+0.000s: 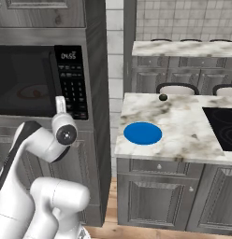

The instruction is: Pick the carrot from the counter and place it in the microwave. Then turn on the microwave.

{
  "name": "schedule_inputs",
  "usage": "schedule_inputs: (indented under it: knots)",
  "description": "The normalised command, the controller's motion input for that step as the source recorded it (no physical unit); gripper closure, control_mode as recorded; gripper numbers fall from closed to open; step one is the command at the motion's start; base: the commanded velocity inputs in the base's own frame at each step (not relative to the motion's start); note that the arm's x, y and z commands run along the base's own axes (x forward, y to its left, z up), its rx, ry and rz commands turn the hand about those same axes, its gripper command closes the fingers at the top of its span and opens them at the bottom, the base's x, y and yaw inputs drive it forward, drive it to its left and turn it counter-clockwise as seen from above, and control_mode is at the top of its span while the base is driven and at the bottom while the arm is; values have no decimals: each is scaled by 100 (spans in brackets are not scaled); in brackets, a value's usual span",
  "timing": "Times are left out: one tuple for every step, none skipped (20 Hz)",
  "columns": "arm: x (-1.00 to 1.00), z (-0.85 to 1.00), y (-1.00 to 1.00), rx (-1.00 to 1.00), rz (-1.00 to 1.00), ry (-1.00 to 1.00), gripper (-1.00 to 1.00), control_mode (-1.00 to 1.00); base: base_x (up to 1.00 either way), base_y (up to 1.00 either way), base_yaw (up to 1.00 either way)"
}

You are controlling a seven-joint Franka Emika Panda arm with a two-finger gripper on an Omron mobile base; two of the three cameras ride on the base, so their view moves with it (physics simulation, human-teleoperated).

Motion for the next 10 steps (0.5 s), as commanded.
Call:
schedule_inputs:
  knots:
    - [22, -15, 8, 6, -3, 0, 100, -100, 0, 0, 0]
    - [19, -15, 7, 6, -3, 0, 100, -100, 0, 0, 0]
    - [19, -15, 6, 6, -3, 0, 100, -100, 0, 0, 0]
    - [19, -15, 6, 6, -3, 0, 100, -100, 0, 0, 0]
    - [19, -13, 4, 6, -3, 0, 100, -100, 0, 0, 0]
    - [18, -13, 3, 6, -3, 0, 100, -100, 0, 0, 0]
    - [16, -12, 1, 7, -3, 0, 100, -100, 0, 0, 0]
    - [16, -11, 2, 7, -3, 0, 100, -100, 0, 0, 0]
    - [16, -11, 3, 6, -3, 0, 100, -100, 0, 0, 0]
    - [15, -11, 3, 6, -3, 0, 100, -100, 0, 0, 0]
